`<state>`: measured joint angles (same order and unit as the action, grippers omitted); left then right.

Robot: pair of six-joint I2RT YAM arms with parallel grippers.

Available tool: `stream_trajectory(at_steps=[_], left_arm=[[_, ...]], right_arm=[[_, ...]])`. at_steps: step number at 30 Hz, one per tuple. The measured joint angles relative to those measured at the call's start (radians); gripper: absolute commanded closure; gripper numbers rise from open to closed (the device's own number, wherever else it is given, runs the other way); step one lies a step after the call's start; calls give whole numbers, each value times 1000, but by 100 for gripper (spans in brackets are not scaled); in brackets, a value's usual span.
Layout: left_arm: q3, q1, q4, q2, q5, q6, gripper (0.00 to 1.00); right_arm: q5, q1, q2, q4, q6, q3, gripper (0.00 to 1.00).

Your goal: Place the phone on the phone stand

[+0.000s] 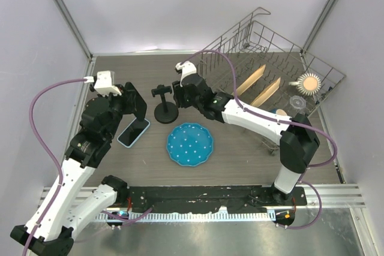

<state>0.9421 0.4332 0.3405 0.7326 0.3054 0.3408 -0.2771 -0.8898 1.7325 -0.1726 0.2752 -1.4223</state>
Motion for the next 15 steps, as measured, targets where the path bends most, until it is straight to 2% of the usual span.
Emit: stream_trajectory(at_steps=[7,15], left_arm=[[0,0,-1,-1,-23,-2,100],[0,0,-12,-1,-41,-5,100]], right_arm=[[85,8,-24,34,-3,32,51],[155,49,1,96,-4,2,58]])
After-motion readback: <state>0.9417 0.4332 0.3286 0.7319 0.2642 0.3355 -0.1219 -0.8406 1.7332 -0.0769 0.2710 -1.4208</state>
